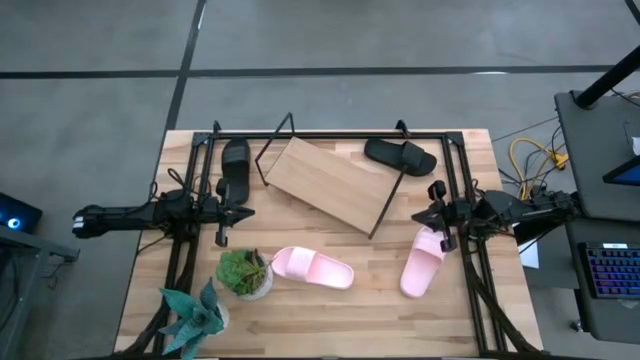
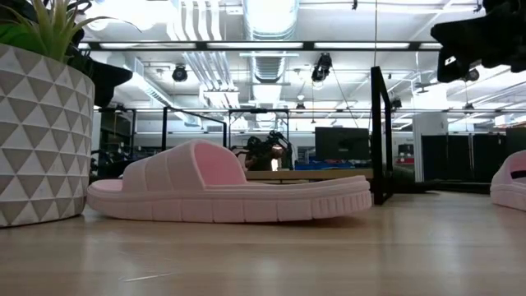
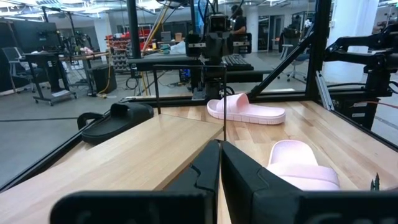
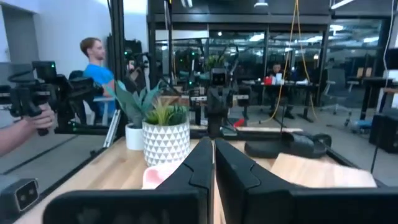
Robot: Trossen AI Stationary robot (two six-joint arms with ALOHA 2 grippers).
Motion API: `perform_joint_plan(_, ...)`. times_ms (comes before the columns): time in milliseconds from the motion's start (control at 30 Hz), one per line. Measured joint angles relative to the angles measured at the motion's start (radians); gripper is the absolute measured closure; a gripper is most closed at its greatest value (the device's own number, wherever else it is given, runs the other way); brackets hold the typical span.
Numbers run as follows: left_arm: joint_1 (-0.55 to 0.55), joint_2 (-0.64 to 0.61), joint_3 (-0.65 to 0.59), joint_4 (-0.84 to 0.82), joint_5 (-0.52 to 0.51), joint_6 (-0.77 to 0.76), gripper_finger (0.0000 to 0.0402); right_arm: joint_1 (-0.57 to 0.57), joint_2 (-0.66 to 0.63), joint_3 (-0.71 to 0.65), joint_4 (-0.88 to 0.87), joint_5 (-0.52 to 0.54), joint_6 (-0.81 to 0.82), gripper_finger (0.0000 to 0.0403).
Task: Pick and place slides into the shelf
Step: Put the right pink slide on the shelf
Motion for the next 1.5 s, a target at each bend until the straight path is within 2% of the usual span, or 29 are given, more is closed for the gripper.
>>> perform_joint_plan(100, 0.000, 0.000, 0.000, 0.023, 0.000, 0.012, 0.0402, 0.000, 0.001, 0.000, 0.061, 0.000, 0.009, 0.0394)
perform_joint_plan(233, 0.000, 0.000, 0.000, 0.159, -0.005, 0.062, 0.0402, 0.002, 0.011, 0.017, 0.099, 0.000, -0.015, 0.0381)
perform_joint_plan(333, 0.000, 0.003, 0.000, 0.295, -0.003, 0.079, 0.0402, 0.003, 0.050, 0.062, 0.072, 0.000, -0.067, 0.0354)
perform_joint_plan(433, 0.000, 0.007, 0.000, 0.343, 0.003, 0.135, 0.0395, 0.003, 0.117, 0.121, 0.047, 0.000, -0.122, 0.0318)
perform_joint_plan(600, 0.000, 0.018, 0.002, 0.342, -0.002, 0.196, 0.0340, 0.003, 0.270, 0.275, -0.055, 0.000, -0.143, 0.0250)
perform_joint_plan(700, 0.000, 0.028, 0.002, 0.348, -0.006, 0.218, 0.0297, 0.003, 0.377, 0.408, -0.168, 0.004, -0.074, 0.0219)
perform_joint_plan(833, 0.000, 0.044, 0.002, 0.395, -0.006, 0.213, 0.0258, 0.019, 0.500, 0.564, -0.230, -0.007, -0.027, 0.0206)
perform_joint_plan(933, 0.000, 0.057, 0.003, 0.405, -0.005, 0.213, 0.0243, 0.050, 0.580, 0.681, -0.384, 0.049, -0.006, 0.0208)
perform_joint_plan(1033, 0.000, 0.069, 0.003, 0.402, -0.005, 0.212, 0.0240, 0.097, 0.653, 0.782, -0.568, 0.129, 0.090, 0.0212)
perform_joint_plan(1233, 0.000, 0.104, 0.003, 0.404, -0.005, 0.212, 0.0240, 0.243, 0.790, 0.901, -0.887, 0.369, 0.352, 0.0213)
perform_joint_plan(1500, 0.000, 0.132, 0.003, 0.427, -0.005, 0.212, 0.0240, 0.497, 0.999, 1.007, -1.115, 0.433, 0.733, 0.0213)
